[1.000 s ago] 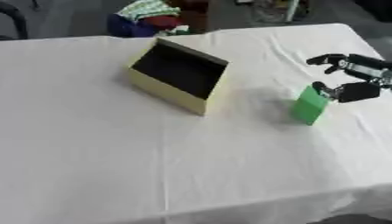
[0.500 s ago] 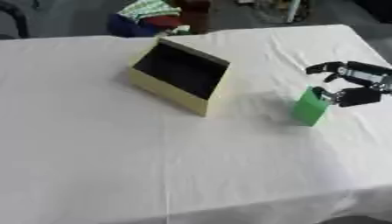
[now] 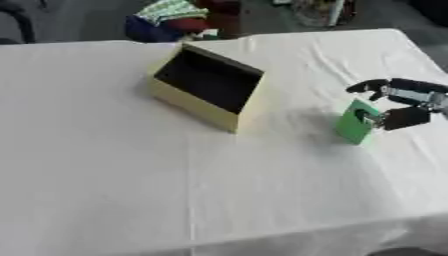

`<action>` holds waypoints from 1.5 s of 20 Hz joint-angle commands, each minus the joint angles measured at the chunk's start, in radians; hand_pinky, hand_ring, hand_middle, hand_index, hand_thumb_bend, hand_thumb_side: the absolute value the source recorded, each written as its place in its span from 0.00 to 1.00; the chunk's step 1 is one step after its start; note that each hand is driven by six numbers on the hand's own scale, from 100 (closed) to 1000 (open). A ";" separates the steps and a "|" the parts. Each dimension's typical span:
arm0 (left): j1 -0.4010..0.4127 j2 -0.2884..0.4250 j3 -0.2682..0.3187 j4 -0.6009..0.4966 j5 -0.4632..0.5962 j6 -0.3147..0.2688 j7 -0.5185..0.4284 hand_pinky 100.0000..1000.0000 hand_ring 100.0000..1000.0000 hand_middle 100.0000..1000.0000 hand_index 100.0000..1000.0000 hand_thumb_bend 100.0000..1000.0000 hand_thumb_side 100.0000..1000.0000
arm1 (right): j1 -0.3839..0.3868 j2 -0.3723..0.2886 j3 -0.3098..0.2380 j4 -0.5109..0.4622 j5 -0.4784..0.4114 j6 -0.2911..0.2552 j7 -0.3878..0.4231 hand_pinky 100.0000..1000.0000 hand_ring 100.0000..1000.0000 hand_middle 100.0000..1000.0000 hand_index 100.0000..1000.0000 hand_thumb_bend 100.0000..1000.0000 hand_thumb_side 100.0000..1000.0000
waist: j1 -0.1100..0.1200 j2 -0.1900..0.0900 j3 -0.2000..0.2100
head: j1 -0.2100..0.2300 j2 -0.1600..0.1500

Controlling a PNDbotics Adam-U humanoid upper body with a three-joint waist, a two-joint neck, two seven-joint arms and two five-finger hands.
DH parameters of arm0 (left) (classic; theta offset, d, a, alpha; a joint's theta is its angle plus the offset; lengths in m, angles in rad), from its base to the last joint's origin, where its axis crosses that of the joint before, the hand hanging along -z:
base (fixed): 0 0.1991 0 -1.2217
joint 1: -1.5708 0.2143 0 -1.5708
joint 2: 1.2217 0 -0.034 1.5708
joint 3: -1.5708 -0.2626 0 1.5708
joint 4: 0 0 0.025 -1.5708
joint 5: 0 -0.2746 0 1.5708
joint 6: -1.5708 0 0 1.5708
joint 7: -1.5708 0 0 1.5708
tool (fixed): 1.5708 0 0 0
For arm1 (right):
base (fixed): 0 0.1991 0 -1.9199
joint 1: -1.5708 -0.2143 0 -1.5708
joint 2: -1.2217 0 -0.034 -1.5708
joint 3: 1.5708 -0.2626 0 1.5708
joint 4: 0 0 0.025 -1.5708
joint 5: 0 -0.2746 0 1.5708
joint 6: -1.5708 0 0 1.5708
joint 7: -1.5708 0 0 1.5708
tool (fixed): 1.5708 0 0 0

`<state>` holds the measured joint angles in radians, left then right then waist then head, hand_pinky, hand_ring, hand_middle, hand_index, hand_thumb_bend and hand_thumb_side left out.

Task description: Pick up objects on the table and place them in the box.

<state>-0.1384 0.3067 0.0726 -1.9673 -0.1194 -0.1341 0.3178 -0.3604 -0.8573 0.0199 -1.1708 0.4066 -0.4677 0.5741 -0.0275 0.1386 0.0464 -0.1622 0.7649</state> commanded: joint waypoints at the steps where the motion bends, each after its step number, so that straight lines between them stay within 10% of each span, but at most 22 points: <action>1: -0.005 0.019 0.009 -0.011 0.000 -0.002 -0.004 0.58 0.40 0.39 0.57 0.00 0.66 | -0.014 -0.027 -0.005 -0.001 0.043 -0.004 -0.023 0.86 0.99 0.96 1.00 0.00 0.57 | -0.002 -0.011 0.000 | 0.003 0.005; 30: -0.005 0.019 0.011 -0.008 0.001 -0.005 -0.014 0.58 0.41 0.39 0.57 0.00 0.66 | -0.026 -0.013 -0.012 0.048 0.180 0.002 -0.095 0.87 0.99 0.98 1.00 0.00 0.56 | -0.004 -0.012 0.001 | 0.009 0.005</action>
<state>-0.1380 0.3067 0.0728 -1.9667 -0.1193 -0.1387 0.3081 -0.3707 -0.8402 0.0240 -1.1219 0.5868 -0.4690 0.4796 -0.0314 0.1388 0.0479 -0.1556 0.7650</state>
